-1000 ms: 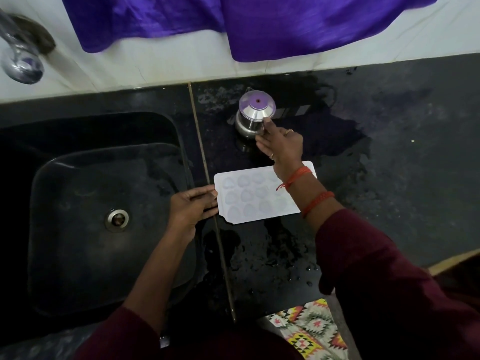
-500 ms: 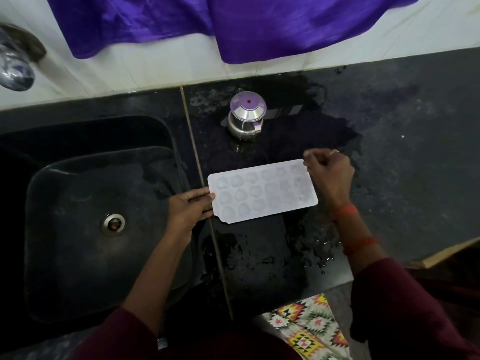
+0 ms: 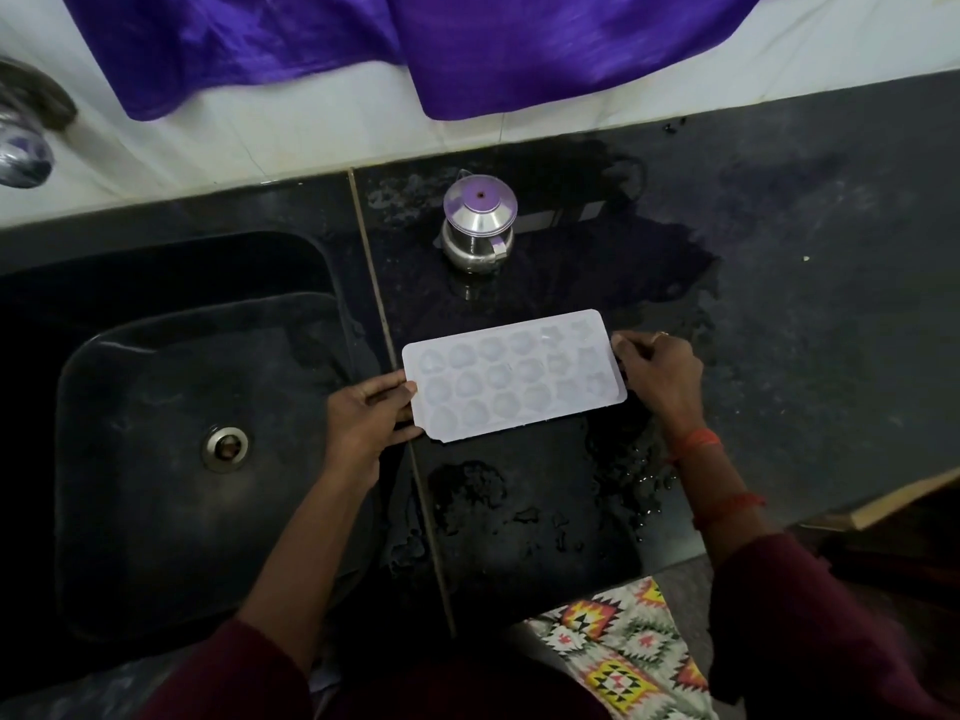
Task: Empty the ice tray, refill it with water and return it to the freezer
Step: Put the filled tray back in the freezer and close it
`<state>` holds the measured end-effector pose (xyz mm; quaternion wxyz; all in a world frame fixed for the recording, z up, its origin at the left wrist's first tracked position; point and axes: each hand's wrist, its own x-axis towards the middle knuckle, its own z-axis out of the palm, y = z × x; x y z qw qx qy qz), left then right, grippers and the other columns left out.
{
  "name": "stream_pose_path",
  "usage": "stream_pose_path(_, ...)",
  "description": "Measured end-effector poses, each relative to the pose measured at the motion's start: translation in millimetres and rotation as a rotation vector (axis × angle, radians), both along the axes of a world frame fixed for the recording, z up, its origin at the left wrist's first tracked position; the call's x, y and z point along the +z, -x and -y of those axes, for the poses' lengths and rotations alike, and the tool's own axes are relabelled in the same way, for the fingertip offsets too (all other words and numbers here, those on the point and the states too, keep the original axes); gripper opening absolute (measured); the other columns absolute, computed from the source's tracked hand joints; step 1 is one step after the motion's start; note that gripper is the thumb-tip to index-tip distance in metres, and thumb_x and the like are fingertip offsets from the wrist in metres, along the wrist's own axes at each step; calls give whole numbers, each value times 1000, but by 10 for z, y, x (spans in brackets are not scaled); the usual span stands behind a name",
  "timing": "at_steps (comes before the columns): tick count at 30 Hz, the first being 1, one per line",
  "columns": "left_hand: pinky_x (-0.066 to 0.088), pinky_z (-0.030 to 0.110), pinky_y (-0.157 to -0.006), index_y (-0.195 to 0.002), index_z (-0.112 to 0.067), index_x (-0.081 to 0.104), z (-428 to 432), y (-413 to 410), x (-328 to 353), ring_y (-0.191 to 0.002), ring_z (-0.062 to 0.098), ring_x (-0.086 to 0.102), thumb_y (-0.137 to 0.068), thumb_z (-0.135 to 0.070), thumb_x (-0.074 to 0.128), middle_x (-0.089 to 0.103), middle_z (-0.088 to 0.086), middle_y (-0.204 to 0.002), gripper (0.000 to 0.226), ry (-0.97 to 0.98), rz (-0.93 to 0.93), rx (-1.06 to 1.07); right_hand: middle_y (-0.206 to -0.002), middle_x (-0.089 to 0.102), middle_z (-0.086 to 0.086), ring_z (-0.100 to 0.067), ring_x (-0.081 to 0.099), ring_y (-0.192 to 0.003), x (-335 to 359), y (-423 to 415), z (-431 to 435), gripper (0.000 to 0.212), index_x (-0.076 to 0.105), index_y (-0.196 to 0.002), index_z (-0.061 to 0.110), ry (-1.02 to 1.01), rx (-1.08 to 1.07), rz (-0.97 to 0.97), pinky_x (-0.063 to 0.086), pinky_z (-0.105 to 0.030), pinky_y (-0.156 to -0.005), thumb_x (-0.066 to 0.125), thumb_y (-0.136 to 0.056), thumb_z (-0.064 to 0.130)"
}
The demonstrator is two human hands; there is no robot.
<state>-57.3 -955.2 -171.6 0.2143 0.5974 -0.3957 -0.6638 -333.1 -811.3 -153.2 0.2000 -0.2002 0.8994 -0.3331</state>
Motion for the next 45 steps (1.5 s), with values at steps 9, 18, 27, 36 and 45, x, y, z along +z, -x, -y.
stream_pose_path(9,56,22,-48,-97,-16,73,-61,10,13,-61,7,73,-92,-6,71,76,-3,-78,11,31,28,42,-92,73,8,-5,65,-88,-12,51,2,21,78,-108,20,32,64,86,38,2,-68,70,-91,28)
stream_pose_path(18,56,23,-50,-97,-17,74,-98,-74,91,-63,8,73,-91,-8,72,77,-6,-75,11,37,14,91,-97,77,4,-12,72,-94,12,36,73,21,79,-107,19,122,53,167,55,-29,-91,73,-89,28)
stream_pose_path(27,55,22,-48,-96,-16,74,-128,-327,190,-61,9,73,-92,-6,71,77,-4,-72,11,39,4,168,-96,78,3,-15,74,-94,1,-94,234,21,79,-104,18,218,90,276,58,-45,-94,76,-86,29)
stream_pose_path(36,57,23,-48,-90,-18,73,-167,-777,235,-58,7,72,-91,-3,70,76,-6,-69,15,55,-10,249,-96,79,-2,-21,75,-93,-47,-435,415,28,78,-105,15,250,157,398,59,-49,-90,79,-83,32)
stream_pose_path(45,57,24,-46,-90,-13,75,-432,-1471,305,-56,9,71,-90,-2,72,76,-2,-68,12,71,-15,431,-98,78,-6,-25,76,-93,-10,-1042,678,26,77,-108,11,247,304,473,58,-51,-91,79,-86,25)
